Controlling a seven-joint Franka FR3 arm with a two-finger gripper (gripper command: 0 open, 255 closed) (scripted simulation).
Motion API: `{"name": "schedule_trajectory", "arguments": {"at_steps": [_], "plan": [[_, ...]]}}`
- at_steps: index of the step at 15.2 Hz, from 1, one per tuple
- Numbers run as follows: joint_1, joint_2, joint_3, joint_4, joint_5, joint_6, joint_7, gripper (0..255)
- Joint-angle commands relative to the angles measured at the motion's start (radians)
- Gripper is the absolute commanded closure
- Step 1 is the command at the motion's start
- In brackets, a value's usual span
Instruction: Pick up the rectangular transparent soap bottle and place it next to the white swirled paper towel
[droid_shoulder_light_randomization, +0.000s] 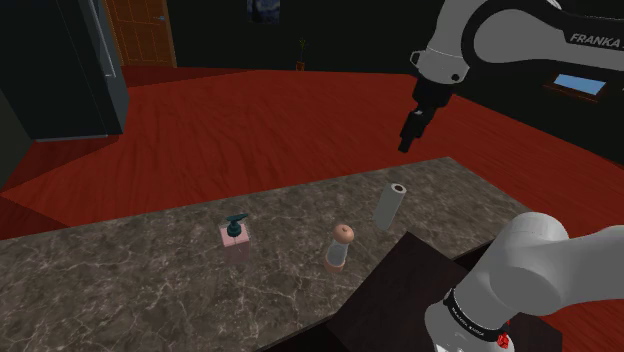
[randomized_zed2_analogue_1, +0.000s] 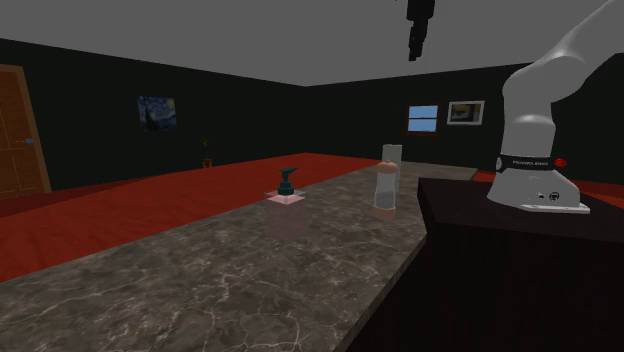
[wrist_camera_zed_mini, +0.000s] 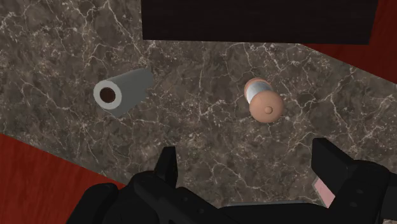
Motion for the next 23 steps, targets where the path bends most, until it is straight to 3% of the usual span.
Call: {"name": "schedule_trajectory", "arguments": {"at_steps": [1,14,23], "plan": [[0.0,0.0,0.0,0.0,0.0,0.0,0.0,0],[0.039,0.297,0.201,-0.047,0.085,0.354,0.298,0],[0.035,0.614,0.327,0.068,0.027,0.554,0.529,0]]}}
